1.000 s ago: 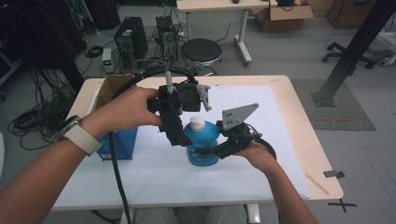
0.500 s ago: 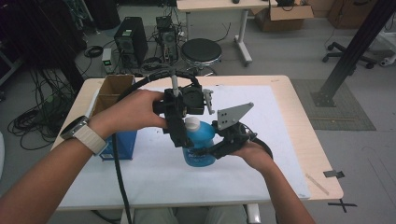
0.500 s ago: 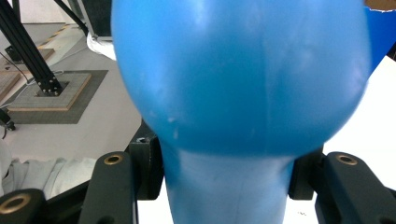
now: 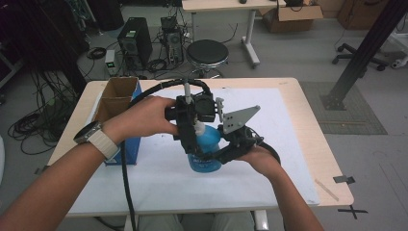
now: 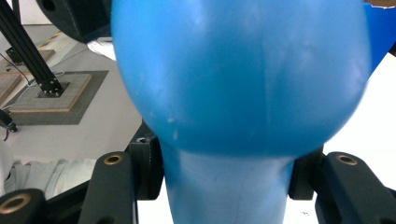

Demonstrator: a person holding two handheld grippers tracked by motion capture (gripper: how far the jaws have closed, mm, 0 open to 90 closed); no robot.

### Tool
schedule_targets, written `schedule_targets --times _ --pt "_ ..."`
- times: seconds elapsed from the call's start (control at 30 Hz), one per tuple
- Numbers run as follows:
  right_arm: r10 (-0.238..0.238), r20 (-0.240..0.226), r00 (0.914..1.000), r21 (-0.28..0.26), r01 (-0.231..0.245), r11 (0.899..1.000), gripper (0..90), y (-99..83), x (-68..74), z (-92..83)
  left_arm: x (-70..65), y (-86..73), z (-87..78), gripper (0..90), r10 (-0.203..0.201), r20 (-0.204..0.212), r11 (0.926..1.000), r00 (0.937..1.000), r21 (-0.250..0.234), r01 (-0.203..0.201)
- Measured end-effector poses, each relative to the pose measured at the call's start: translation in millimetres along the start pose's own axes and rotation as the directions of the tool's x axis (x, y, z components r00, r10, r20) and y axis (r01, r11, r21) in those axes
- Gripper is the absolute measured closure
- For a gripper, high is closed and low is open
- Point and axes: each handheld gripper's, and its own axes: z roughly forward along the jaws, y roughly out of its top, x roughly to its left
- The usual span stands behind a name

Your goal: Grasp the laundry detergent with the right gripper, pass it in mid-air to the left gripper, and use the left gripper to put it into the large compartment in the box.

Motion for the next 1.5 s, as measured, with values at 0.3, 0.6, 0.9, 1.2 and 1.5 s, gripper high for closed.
schedule_targets --times 0.3,0.6,0.9,1.2,1.5 --pt "0.011 -0.007 0.9999 -0.003 -0.011 1.0 44.1 -0.2 0.2 0.3 0.2 1.0 3.3 11.4 0.005 0.0 0.9999 1.0 0.011 -0.005" --pt "0.009 -0.009 0.9999 -0.001 -0.009 1.0 44.1 0.3 0.0 0.6 0.5 0.6 5.7 15.7 0.003 -0.005 0.9998 1.0 0.021 -0.003" --pt "0.009 -0.009 0.9999 0.002 -0.009 1.0 44.1 0.3 -0.2 1.2 0.4 0.1 6.2 19.8 0.004 -0.003 0.9998 1.0 0.019 -0.004" --pt "0.007 -0.008 0.9999 0.003 -0.007 1.0 44.1 1.0 -0.1 1.8 -0.9 0.2 6.4 26.1 0.011 -0.009 0.9998 0.9999 0.015 -0.01" --pt "0.004 -0.005 1.0 0.006 -0.004 1.0 44.1 1.0 -0.1 1.5 -0.6 0.4 7.4 30.2 0.014 -0.01 0.9997 0.9999 0.019 -0.014"
